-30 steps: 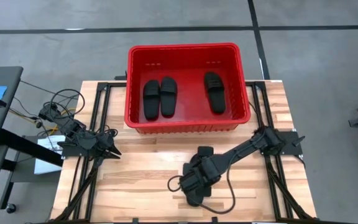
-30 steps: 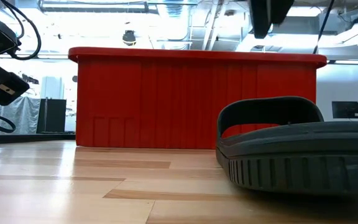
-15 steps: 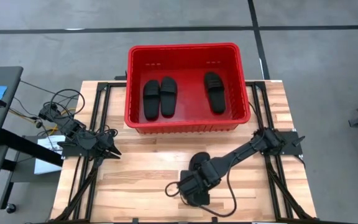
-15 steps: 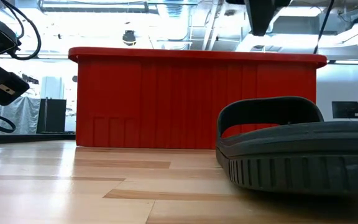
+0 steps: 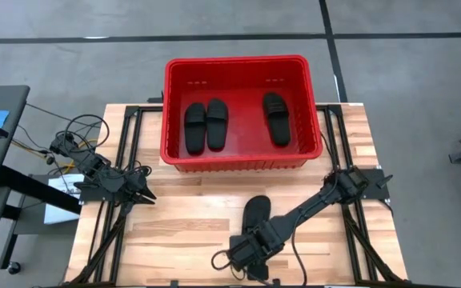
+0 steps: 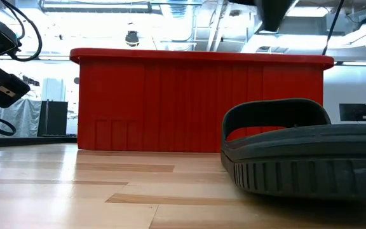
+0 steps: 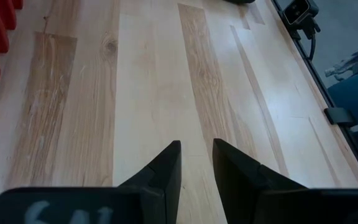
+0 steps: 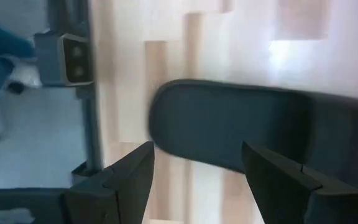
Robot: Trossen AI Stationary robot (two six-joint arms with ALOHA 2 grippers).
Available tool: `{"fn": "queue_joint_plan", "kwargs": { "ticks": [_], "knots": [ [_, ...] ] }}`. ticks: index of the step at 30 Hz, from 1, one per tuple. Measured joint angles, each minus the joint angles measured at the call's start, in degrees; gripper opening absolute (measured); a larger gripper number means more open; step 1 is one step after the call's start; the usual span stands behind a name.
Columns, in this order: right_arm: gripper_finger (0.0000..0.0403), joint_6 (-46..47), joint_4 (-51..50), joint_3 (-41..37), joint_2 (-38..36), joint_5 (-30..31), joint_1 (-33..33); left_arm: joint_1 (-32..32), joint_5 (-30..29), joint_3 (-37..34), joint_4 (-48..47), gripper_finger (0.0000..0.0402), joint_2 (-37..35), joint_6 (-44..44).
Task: Pick and place slides into bin
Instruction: Put the black slides into the red box
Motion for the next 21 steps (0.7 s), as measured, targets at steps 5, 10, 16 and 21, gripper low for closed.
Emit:
{"fn": "queue_joint_plan", "kwargs": {
  "ticks": [5,10,16,21],
  "knots": [
    [0.0234,0.65,0.56,0.01,2.62,-1.54,2.23,0.02,0.00,0.00,0.00,0.0081,0.00,0.00],
    [0.0234,2.41,4.24,-0.05,4.35,-1.93,4.13,0.02,0.00,0.00,0.00,0.0081,0.00,0.00],
    [0.0234,3.70,5.25,-0.16,5.54,0.27,5.58,0.02,0.00,0.00,0.02,0.0081,0.00,0.00],
    [0.0234,4.72,6.80,0.01,6.13,1.31,5.47,0.02,-0.01,0.00,0.00,0.0081,0.00,0.00]
  ]
}}
